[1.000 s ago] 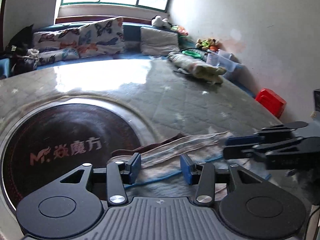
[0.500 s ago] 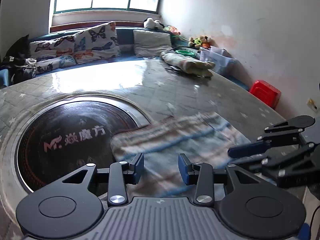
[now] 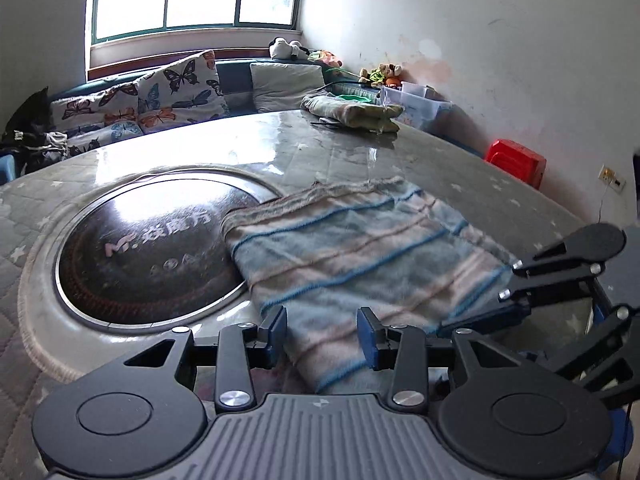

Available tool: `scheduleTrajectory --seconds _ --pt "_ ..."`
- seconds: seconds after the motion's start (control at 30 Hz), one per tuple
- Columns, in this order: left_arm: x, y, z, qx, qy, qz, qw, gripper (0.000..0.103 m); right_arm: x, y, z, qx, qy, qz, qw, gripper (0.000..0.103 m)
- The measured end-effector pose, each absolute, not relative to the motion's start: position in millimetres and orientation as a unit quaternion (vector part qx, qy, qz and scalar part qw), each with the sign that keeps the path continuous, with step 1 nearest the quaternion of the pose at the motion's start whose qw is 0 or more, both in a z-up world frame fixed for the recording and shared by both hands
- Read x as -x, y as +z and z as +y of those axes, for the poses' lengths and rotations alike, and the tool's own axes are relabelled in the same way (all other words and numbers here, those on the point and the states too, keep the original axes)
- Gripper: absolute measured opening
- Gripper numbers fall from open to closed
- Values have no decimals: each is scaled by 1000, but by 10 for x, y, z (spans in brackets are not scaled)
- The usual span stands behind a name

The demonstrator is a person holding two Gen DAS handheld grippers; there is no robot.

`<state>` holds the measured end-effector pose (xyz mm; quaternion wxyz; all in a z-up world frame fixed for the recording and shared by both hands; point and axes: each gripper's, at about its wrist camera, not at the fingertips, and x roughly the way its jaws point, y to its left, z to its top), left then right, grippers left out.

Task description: Fold clothes

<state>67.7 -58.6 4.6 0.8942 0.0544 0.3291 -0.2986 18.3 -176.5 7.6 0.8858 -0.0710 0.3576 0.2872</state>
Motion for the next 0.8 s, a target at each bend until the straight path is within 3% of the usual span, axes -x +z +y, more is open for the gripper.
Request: scheduleTrajectory --seconds 0.8 --pt "-429 78 -148 -41 -243 325 913 44 -164 43 -1328 59 351 337 872 36"
